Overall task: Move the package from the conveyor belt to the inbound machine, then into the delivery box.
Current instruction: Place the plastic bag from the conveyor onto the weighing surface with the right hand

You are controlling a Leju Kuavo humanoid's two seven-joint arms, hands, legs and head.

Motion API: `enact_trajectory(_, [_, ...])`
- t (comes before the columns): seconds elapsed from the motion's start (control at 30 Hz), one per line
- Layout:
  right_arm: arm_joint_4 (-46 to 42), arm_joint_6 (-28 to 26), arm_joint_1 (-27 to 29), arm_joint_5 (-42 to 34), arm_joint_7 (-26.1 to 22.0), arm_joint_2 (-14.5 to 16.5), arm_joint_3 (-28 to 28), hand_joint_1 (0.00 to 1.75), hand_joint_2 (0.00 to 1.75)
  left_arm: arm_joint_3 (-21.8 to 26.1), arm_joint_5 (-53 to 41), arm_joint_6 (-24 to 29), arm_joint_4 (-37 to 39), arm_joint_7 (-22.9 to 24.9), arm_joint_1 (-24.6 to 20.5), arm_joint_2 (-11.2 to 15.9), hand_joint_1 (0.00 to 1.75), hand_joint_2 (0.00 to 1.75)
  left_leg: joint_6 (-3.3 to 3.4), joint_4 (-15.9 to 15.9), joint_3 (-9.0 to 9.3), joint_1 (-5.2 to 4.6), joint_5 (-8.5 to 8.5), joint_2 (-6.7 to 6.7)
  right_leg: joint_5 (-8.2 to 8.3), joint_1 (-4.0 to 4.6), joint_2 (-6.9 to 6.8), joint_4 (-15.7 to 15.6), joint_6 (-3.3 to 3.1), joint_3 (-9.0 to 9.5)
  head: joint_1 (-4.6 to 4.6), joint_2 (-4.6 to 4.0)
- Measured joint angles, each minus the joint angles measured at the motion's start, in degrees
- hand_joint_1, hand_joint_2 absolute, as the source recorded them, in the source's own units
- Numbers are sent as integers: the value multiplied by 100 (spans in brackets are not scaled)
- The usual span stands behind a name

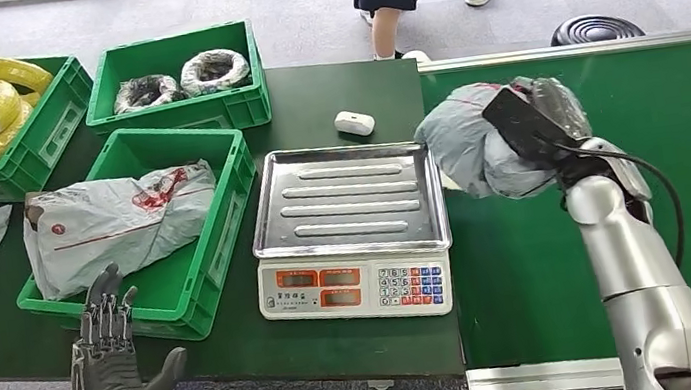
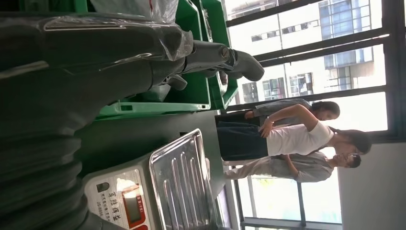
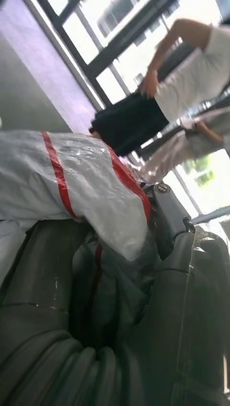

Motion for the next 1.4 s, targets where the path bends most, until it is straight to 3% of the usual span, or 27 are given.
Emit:
enact_trajectory(0.27, [551, 191, -633, 393, -43, 783, 1187, 175, 175, -57, -45, -85, 133, 12, -188, 37, 0, 175, -1, 0, -10, -1, 0, -1, -1, 0, 0, 0, 0, -12, 1, 0])
enact_trajectory(0.5, [959, 218, -846, 418, -24, 1043, 1562, 174, 175, -95, -56, -87, 184, 17, -164, 81, 0, 175, -1, 0, -14, -1, 0, -10, -1, -1, -10, -1, 0, -13, 2, 0])
enact_trajectory(0.63, [1151, 228, -910, 423, 4, 1045, 1617, 0, 175, -131, -56, -51, 240, 12, -156, 98, 0, 175, -1, 0, -14, -2, 0, -11, 0, -2, -10, -1, 0, -12, 2, 0])
enact_trajectory(0.8, [1535, 312, -1065, 483, 206, 1064, 1687, 0, 175, -178, -44, 88, 277, 9, -158, 123, 0, 175, -1, 0, -12, -1, 0, -10, 0, -1, -9, -1, 0, -13, 1, 0])
enact_trajectory(1.07, [1690, 823, -1063, -87, 3, 1076, 1711, 0, 175, -261, -208, 173, 277, 35, -201, 173, 0, 175, -1, 1, -10, -1, 0, -10, 0, -1, -9, -1, 0, -13, 1, 0])
enact_trajectory(1.2, [1292, 1155, -874, -684, 7, 1030, 1690, 0, 175, -427, -468, 258, 276, 116, -316, 249, 0, 175, -1, 2, -10, -1, 0, -10, 0, -1, -9, -1, 0, -14, 2, 0])
enact_trajectory(1.4, [326, 1228, -393, -1213, 1, 782, 1665, 0, 175, -661, -1036, 443, 269, 520, -704, 316, 0, 175, -1, 4, -10, -2, 0, -15, 0, -2, -10, -2, 0, -15, 2, 0])
